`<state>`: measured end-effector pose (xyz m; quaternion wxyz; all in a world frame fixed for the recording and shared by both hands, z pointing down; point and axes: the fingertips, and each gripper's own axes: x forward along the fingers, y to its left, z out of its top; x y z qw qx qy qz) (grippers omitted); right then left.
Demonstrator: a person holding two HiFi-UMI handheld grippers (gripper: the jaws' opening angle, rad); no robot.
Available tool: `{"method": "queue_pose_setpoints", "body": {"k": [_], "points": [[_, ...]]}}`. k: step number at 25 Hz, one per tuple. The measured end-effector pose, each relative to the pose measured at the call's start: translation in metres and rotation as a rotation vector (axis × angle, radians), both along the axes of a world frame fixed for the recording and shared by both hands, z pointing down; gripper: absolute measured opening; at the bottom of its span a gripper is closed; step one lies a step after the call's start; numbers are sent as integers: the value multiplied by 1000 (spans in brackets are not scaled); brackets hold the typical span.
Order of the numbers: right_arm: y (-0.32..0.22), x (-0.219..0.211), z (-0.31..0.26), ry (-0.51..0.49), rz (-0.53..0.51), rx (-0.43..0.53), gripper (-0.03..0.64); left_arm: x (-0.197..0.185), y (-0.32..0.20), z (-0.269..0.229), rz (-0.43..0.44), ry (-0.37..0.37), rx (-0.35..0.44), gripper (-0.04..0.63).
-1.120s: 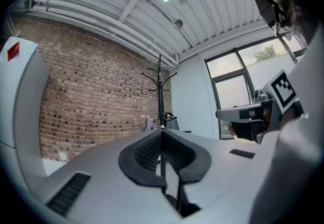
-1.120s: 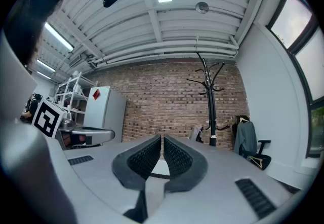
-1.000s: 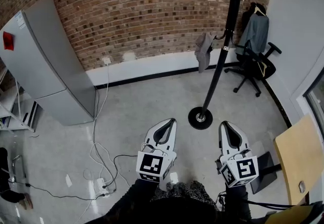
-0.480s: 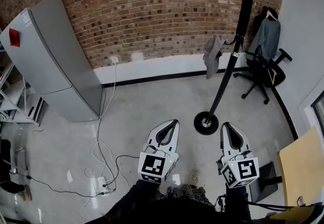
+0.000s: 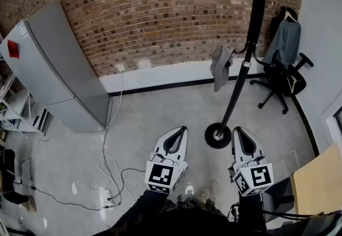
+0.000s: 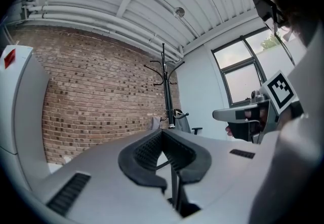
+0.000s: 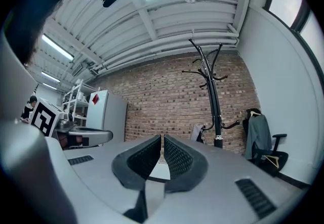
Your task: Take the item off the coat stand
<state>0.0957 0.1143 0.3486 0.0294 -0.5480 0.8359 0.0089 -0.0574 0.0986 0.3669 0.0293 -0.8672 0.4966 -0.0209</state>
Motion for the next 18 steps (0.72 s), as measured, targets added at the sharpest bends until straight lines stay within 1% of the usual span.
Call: {"method": "queue_pose_setpoints", "body": {"k": [6,14,18], "points": [[-29,23,8,-10,-24,-12,12,24,-24,1,-18,-12,3,6],[-60,48,14,-13,-55,-22,12,45,-52,3,-58,-16,-6,6],[-72,52,17,-7,-80,-19,12,55,-61,4,-73,-13,1,6]]}}
